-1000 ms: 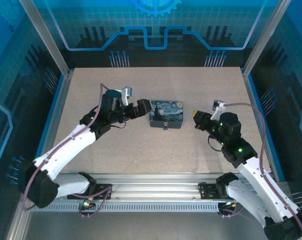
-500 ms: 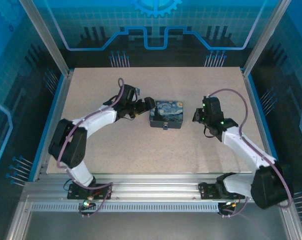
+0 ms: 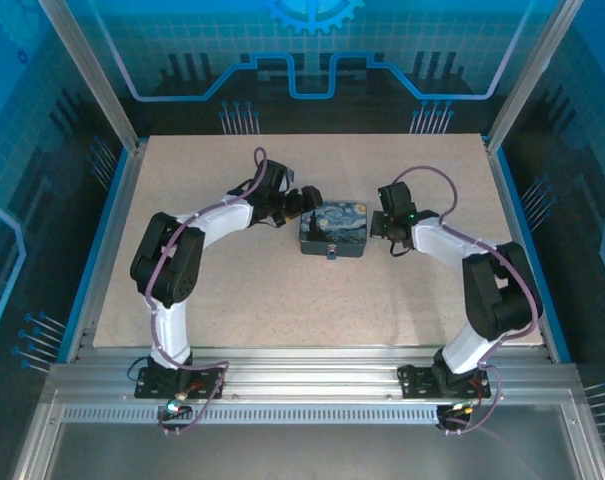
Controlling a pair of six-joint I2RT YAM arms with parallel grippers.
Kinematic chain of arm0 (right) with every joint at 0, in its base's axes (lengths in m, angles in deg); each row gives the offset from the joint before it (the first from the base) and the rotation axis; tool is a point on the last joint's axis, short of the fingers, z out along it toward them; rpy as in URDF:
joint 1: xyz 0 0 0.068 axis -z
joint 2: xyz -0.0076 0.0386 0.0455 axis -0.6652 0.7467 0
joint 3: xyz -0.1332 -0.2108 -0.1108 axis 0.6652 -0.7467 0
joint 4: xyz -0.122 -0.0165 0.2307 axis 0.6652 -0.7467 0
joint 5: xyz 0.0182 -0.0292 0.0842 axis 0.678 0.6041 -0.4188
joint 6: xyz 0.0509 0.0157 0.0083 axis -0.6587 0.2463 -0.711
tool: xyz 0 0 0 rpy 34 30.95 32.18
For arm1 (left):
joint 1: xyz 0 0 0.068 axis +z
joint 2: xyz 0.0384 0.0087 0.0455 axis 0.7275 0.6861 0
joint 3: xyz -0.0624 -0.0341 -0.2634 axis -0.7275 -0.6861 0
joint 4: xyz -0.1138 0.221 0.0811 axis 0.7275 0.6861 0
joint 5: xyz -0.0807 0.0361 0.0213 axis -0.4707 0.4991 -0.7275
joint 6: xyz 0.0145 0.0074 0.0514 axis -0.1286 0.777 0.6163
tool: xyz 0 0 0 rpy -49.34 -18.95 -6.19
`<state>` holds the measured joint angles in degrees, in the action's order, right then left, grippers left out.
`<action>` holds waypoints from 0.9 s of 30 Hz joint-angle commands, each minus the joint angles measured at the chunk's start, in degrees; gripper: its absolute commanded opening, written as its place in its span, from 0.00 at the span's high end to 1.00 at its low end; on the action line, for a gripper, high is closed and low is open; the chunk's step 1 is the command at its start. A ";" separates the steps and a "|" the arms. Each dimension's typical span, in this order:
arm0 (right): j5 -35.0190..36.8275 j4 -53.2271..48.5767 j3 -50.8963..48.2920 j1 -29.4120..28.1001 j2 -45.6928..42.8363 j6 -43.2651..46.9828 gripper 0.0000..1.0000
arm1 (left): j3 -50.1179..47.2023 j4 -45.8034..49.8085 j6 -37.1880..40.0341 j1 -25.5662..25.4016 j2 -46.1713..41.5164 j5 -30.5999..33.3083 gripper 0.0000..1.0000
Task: Unlock a padlock with a key
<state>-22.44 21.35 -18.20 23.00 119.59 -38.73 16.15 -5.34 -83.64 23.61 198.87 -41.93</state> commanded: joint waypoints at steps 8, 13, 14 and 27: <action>0.25 -0.95 1.62 -7.11 1.22 -0.60 1.00 | 0.22 -0.77 0.64 0.91 -0.02 -3.21 0.21; 1.63 -1.07 0.47 -11.24 0.01 -1.39 1.00 | -4.87 -3.01 -0.39 1.86 -3.07 -3.58 0.23; 1.62 -1.20 0.45 -11.71 -0.20 -1.66 1.00 | -6.49 -3.68 -0.67 2.04 -4.25 -3.50 0.23; 5.57 -8.96 1.38 -10.77 -5.27 -3.25 1.00 | -21.69 -1.94 1.27 5.67 -23.09 2.27 0.08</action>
<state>-19.27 16.56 -17.46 11.46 117.05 -40.88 -2.84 -8.18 -83.45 29.01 180.73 -41.23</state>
